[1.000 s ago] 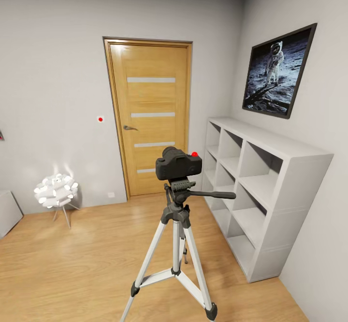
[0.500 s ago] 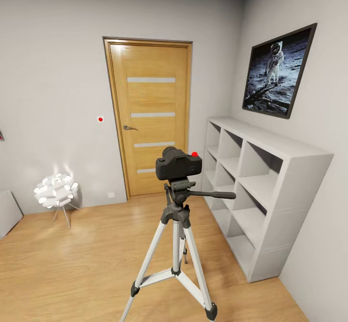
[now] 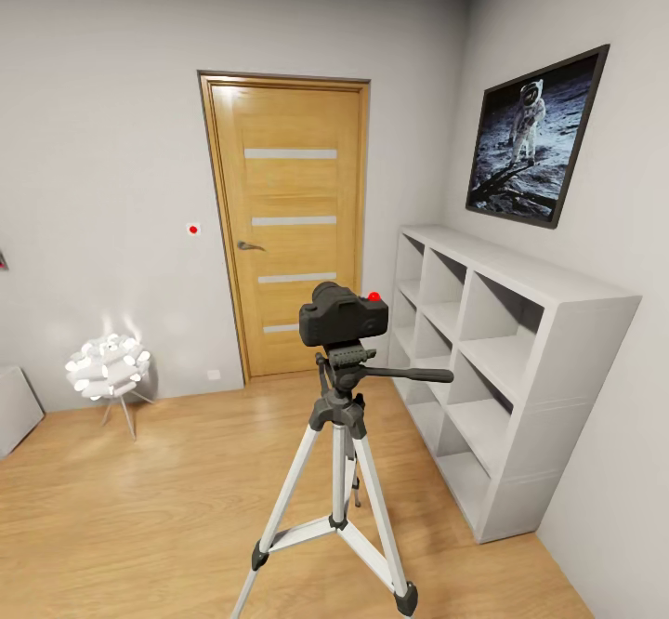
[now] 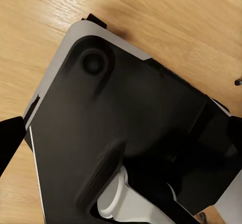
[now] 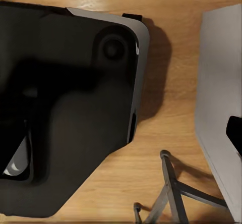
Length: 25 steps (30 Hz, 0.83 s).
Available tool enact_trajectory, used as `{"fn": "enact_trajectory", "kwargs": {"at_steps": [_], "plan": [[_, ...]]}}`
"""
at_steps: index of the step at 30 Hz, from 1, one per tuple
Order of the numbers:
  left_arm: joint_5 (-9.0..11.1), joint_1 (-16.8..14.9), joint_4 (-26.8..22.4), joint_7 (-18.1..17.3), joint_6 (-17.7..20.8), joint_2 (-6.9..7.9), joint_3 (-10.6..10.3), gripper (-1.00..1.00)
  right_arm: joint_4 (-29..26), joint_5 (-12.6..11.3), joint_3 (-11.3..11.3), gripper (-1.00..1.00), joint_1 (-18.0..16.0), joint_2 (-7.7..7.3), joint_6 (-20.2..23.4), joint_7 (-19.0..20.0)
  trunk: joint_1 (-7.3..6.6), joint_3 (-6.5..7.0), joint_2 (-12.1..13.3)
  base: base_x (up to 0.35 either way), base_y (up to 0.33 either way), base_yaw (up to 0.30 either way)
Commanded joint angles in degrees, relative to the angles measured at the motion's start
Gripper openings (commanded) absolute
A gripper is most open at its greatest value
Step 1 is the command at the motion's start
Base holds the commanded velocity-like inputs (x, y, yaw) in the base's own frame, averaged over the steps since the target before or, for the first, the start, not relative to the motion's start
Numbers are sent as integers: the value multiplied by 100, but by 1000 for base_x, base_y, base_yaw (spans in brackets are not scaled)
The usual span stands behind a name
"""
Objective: Attach the digital camera to the camera tripod in the bedroom.
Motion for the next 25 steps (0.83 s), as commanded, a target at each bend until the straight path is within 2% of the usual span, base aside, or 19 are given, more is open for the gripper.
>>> {"fn": "enact_trajectory", "kwargs": {"at_steps": [1, 14, 25], "plan": [[53, -1, -2, -16, 31, 2, -22, 100, -5, -50, 32, 100, 6, 3, 45, 1, 2, 0, -3, 0, 0, 0], [53, -3, -3, -16, 31, 2, -22, 100, 66, -55, 32, 100, 4, 105, 45, 1, 2, 0, -3, 0, 0, 0], [53, -4, -4, -16, 31, 2, -22, 100, 72, -58, 32, 100, 5, 113, 43, 1, 2, 0, -3, 0, 0, 0]]}}
